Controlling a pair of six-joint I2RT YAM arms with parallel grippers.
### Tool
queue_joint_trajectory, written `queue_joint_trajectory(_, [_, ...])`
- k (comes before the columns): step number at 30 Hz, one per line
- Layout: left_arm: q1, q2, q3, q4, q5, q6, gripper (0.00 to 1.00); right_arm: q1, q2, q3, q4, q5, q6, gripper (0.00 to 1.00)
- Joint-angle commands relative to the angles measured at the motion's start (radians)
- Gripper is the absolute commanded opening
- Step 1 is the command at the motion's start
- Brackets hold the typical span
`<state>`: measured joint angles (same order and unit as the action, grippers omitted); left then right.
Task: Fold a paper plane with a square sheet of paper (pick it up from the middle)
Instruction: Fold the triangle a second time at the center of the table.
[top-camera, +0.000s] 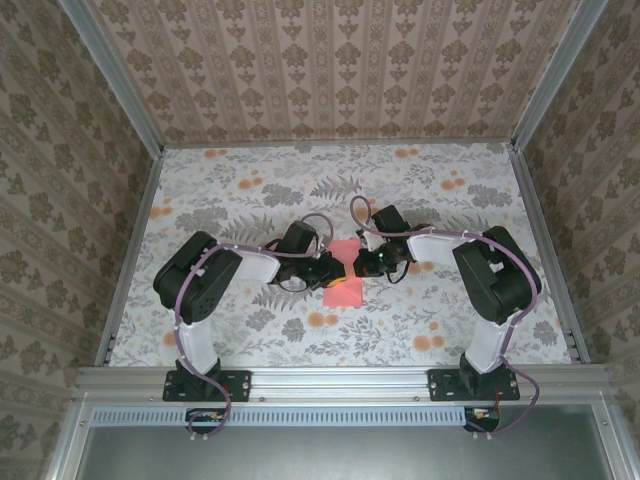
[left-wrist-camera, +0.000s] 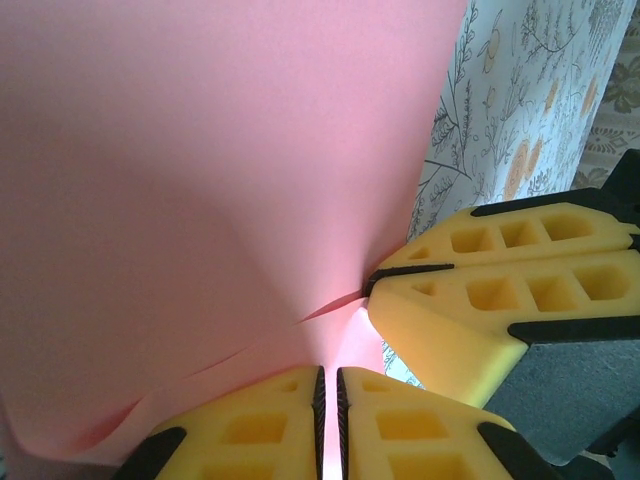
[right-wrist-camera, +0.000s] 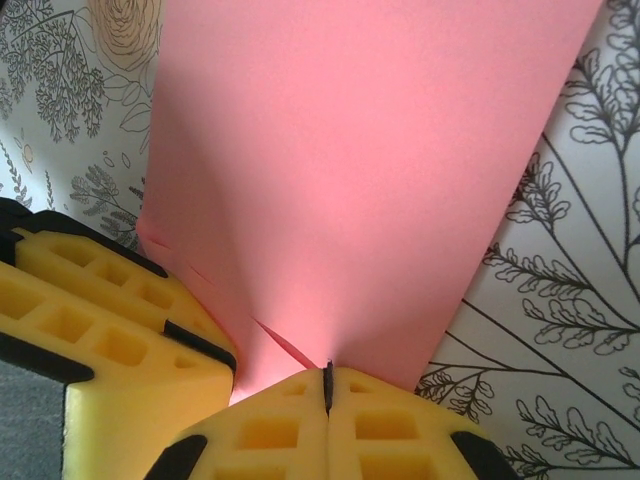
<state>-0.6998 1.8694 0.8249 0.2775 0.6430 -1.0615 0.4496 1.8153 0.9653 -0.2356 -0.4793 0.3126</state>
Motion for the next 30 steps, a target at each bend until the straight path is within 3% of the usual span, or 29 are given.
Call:
queue_joint_trajectory(1, [0.001,0.002,-0.038,-0.111,-0.073,0.013,0.15,0.004,0.023,0.022,-0.033,-0.009,-0.016,0.06])
queue_joint_trajectory(10, [-0.019,0.002,-0.004,-0.322,-0.194,0.042,0.11,0.003,-0.026,0.051,-0.080,-0.008,0.052,0.22])
queue_joint_trajectory(19, [-0.026,0.008,-0.020,-0.368,-0.267,0.021,0.08,-0.006,-0.156,0.035,-0.118,0.032,0.134,0.39])
queue_joint_trajectory(24, [-0.033,0.020,-0.011,-0.374,-0.272,0.029,0.08,-0.003,-0.238,-0.029,-0.113,0.006,0.177,0.36])
queue_joint_trajectory(30, [-0.039,0.023,-0.007,-0.380,-0.285,0.029,0.06,0.045,-0.314,-0.127,-0.092,-0.051,0.257,0.15])
